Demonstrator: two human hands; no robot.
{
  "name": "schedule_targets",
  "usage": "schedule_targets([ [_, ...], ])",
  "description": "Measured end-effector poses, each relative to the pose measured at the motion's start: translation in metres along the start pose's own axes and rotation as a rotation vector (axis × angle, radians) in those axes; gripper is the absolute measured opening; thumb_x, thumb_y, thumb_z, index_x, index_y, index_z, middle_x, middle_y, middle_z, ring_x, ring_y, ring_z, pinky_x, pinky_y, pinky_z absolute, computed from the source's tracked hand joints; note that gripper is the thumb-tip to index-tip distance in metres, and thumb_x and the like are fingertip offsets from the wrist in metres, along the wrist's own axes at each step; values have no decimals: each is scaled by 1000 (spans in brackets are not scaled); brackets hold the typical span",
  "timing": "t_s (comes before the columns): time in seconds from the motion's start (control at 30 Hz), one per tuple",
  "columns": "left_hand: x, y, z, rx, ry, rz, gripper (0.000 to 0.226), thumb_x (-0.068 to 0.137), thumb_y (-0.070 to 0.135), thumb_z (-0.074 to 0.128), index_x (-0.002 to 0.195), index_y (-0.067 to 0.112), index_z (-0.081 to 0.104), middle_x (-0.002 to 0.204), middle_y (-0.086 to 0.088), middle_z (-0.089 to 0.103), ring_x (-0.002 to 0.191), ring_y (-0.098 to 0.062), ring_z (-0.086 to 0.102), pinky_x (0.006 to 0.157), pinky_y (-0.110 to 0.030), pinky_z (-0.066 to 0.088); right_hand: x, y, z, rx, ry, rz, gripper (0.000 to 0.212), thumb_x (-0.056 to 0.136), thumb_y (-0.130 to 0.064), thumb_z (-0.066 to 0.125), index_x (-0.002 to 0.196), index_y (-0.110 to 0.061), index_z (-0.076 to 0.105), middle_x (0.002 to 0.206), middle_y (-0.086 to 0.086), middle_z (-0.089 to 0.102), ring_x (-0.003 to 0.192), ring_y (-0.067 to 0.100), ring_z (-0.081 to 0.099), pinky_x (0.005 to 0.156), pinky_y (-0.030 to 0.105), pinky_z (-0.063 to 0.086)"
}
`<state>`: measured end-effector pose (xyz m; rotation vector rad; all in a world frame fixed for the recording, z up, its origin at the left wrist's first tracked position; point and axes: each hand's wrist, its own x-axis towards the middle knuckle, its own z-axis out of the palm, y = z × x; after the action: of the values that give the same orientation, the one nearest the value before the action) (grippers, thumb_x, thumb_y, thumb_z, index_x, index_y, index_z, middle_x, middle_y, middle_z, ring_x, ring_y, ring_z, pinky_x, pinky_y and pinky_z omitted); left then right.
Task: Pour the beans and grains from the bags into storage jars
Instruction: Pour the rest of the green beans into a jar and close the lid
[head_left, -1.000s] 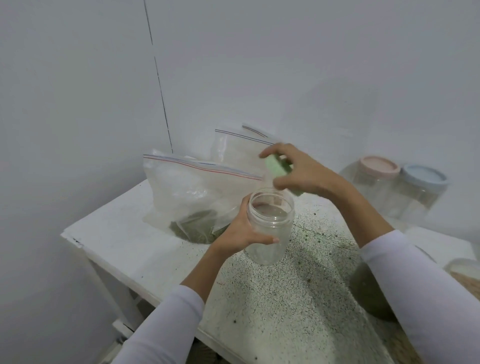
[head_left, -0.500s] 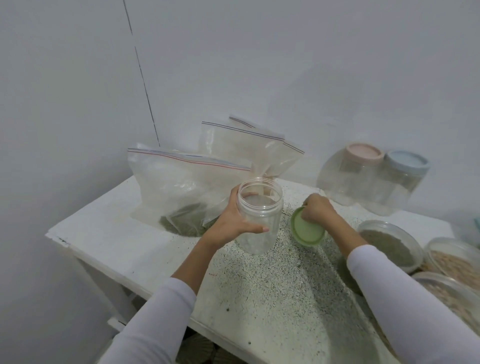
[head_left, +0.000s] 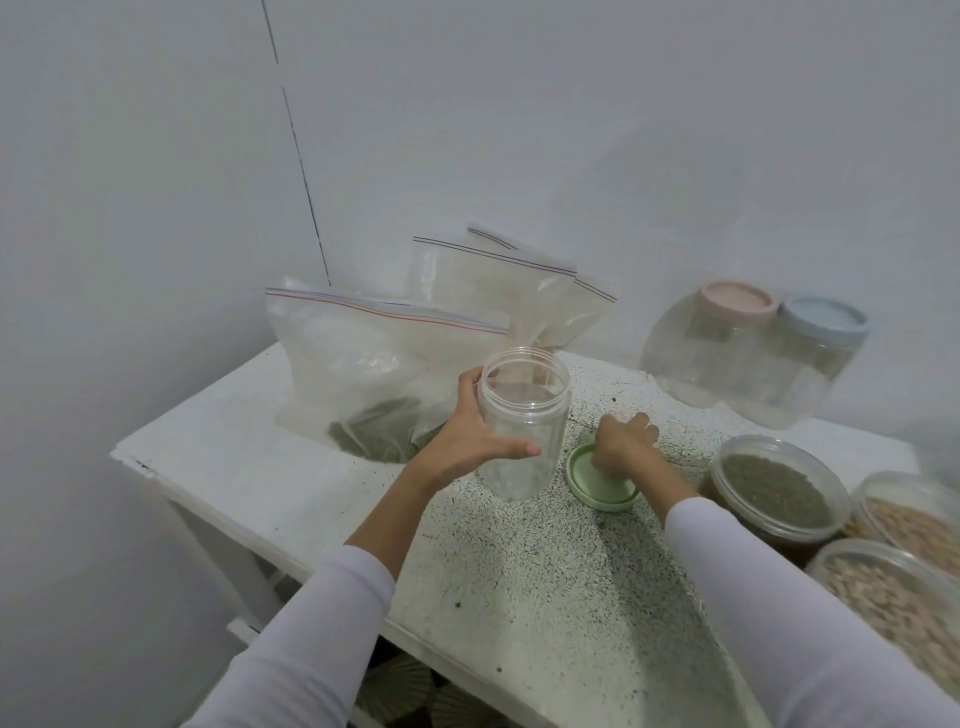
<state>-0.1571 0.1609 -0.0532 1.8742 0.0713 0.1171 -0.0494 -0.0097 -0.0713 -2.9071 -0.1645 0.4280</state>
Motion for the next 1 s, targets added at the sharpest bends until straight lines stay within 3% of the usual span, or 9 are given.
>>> schedule_targets([
  [0.1, -4, 0, -5, -16, -21, -12, 146, 26, 68, 85, 143, 29, 6, 147, -1, 27, 132, -19, 34, 109, -37, 32, -1, -3, -8, 2, 71, 13, 49, 93, -10, 50, 138, -9, 31, 147, 23, 15, 133, 40, 21, 106, 50, 29],
  [0.2, -10, 6, -23, -24, -25, -38, 130, 41, 69, 81, 143, 30, 9, 140, -1, 33, 128, -18, 39, 107, -39, 37, 3, -12, -37, 102, 178, 18, 44, 93, -4, 46, 136, -7, 35, 145, 22, 20, 132, 38, 23, 104, 47, 30],
  [0.33, -12, 24, -66, -77, 210, -64, 46, 88, 38, 59, 123, 13, 43, 113, -9, 63, 91, -14, 65, 78, -28, 52, 5, -47, -87, 263, 411, -141, 33, 93, -13, 52, 125, -9, 46, 138, 18, 29, 126, 36, 29, 99, 45, 32],
  [0.43, -10, 31, -95, -62, 555, 21, 7, 94, 17, 58, 94, 10, 57, 76, -6, 64, 52, -3, 55, 50, -18, 42, 4, -84, -109, 379, 460, -389, 20, 91, -17, 57, 111, -12, 57, 132, 16, 35, 124, 34, 32, 98, 39, 32],
  [0.6, -1, 20, -143, 99, 1003, 93, 22, 87, 6, 63, 107, 11, 57, 92, 0, 53, 80, -9, 50, 82, -30, 44, 4, -149, -113, 314, 242, -860, 14, 85, -12, 65, 92, -24, 65, 113, 8, 44, 118, 30, 43, 100, 43, 39],
  [0.77, 14, 5, -184, 201, 958, -79, 61, 86, 21, 69, 137, 6, 38, 135, -12, 40, 127, -26, 35, 111, -41, 29, 2, -194, -101, 96, 103, -959, 29, 86, -20, 67, 114, -23, 63, 129, 9, 40, 123, 26, 36, 105, 43, 32],
  [0.83, 18, -1, -194, 133, 859, -73, 46, 89, 26, 65, 127, 6, 50, 122, -7, 51, 115, -22, 47, 102, -36, 40, 5, -203, -99, 44, 85, -940, 29, 86, -25, 68, 114, -23, 62, 129, 9, 41, 122, 27, 38, 105, 44, 33],
  [0.93, 18, -2, -200, 62, 793, 1, 17, 93, 20, 60, 82, 7, 59, 71, 2, 52, 66, -11, 48, 61, -21, 38, 9, -209, -97, -10, 17, -945, 21, 84, -26, 70, 104, -21, 67, 121, 7, 47, 117, 25, 45, 101, 39, 37],
  [1.0, 19, 1, -204, -3, 785, 62, 13, 92, 12, 61, 81, 7, 65, 67, 6, 59, 57, 2, 53, 57, -10, 38, 8, -211, -99, 37, -26, -990, 14, 83, -17, 71, 97, -16, 71, 112, 5, 54, 113, 23, 51, 94, 29, 40],
])
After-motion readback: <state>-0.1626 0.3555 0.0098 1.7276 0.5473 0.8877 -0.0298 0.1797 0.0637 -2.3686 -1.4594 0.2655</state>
